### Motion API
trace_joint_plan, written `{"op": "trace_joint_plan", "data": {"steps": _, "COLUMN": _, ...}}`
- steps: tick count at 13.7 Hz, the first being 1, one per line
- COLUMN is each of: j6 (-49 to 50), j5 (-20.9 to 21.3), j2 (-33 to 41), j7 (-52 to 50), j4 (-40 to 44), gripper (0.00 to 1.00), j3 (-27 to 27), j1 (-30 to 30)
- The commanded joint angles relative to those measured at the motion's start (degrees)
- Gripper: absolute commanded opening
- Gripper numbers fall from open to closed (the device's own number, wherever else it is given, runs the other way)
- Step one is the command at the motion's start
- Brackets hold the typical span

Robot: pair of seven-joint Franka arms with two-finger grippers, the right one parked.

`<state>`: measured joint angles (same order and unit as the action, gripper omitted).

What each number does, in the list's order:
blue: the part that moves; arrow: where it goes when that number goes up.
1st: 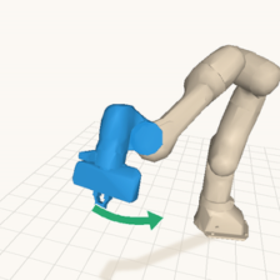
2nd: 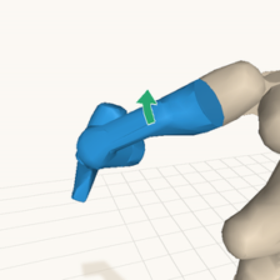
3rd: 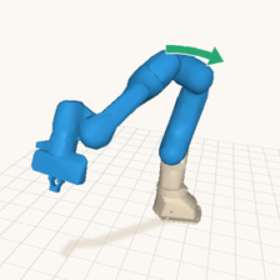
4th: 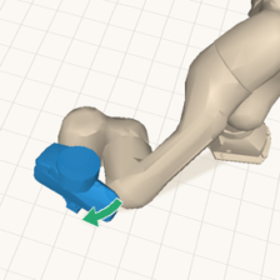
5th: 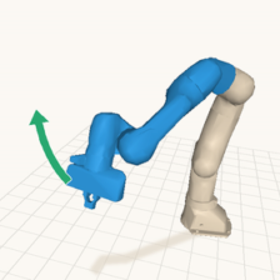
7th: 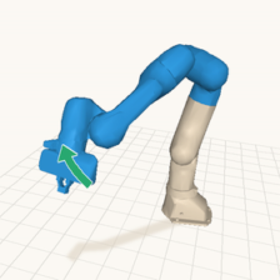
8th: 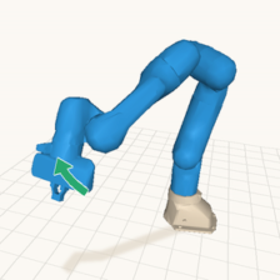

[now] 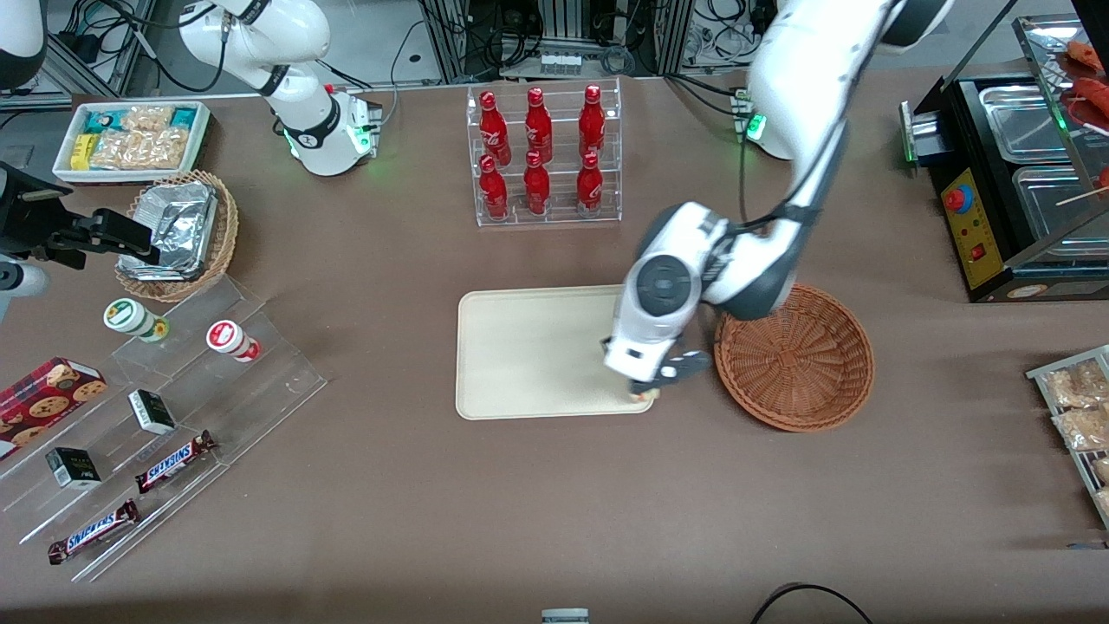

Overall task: Place sandwich from basket to tray
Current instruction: 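Lift the sandwich and carry it with the left gripper over the tray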

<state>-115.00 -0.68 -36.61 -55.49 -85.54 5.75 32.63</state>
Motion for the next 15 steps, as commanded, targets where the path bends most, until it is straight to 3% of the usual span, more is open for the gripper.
{"op": "trace_joint_plan", "data": {"steps": 1, "j6": 1.5, "j5": -0.5, "j2": -2.8, "j7": 1.3, "j4": 4.4, "gripper": 0.0, "j3": -0.7, "j1": 2.3}}
{"op": "trace_joint_plan", "data": {"steps": 5, "j6": 0.6, "j5": -0.6, "j2": -4.6, "j7": -1.5, "j4": 5.9, "gripper": 0.0, "j3": -0.1, "j1": 5.2}}
{"op": "trace_joint_plan", "data": {"steps": 9, "j6": -5.3, "j5": -4.6, "j2": -5.5, "j7": -3.0, "j4": 6.4, "gripper": 0.0, "j3": 1.5, "j1": 6.1}}
{"op": "trace_joint_plan", "data": {"steps": 15, "j6": -8.0, "j5": -4.5, "j2": -8.5, "j7": -3.5, "j4": 7.4, "gripper": 0.0, "j3": 1.5, "j1": 6.6}}
